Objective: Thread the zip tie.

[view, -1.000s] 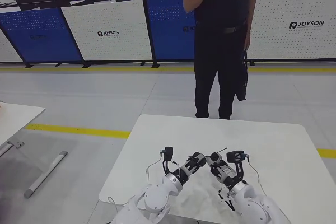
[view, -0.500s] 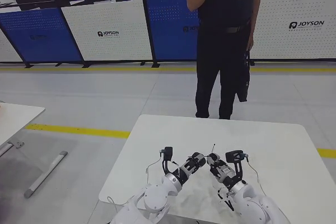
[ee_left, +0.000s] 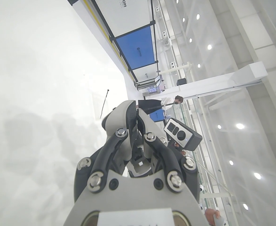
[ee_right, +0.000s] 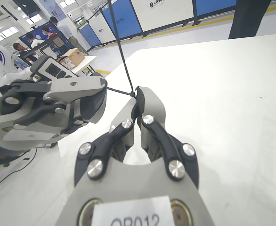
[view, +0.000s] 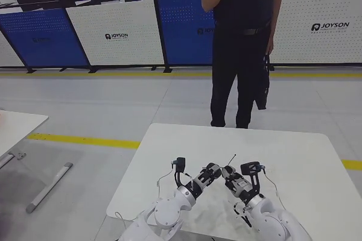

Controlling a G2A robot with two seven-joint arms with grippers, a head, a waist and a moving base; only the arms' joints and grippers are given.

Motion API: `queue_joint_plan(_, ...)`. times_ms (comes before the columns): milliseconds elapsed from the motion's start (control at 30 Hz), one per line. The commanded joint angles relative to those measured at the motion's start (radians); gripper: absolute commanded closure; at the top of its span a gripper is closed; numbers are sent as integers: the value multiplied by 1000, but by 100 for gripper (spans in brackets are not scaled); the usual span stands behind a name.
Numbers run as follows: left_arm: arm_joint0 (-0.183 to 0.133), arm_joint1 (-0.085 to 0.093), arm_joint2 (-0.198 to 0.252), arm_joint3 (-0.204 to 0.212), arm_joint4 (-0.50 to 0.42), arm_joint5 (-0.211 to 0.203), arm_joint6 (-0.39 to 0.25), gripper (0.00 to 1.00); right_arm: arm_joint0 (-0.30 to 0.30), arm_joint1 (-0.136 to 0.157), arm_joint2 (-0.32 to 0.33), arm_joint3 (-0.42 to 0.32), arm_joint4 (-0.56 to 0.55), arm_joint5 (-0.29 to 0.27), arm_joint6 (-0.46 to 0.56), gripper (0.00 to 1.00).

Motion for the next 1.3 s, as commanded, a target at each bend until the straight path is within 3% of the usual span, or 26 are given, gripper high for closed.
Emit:
queue_joint_plan(0,0,0,1,-1,-4,-2,0,100,1,0,-1,2,-1,0,3,100)
queue_joint_plan(533,3,-2,-4,-7,-35,-33,0,100,10,0,-10,19,-9,-6,22,100)
queue_joint_plan(1267,31,2,-17,-40,-53,-76,-4,100,17,0,-18,47,-8,-13,22,100)
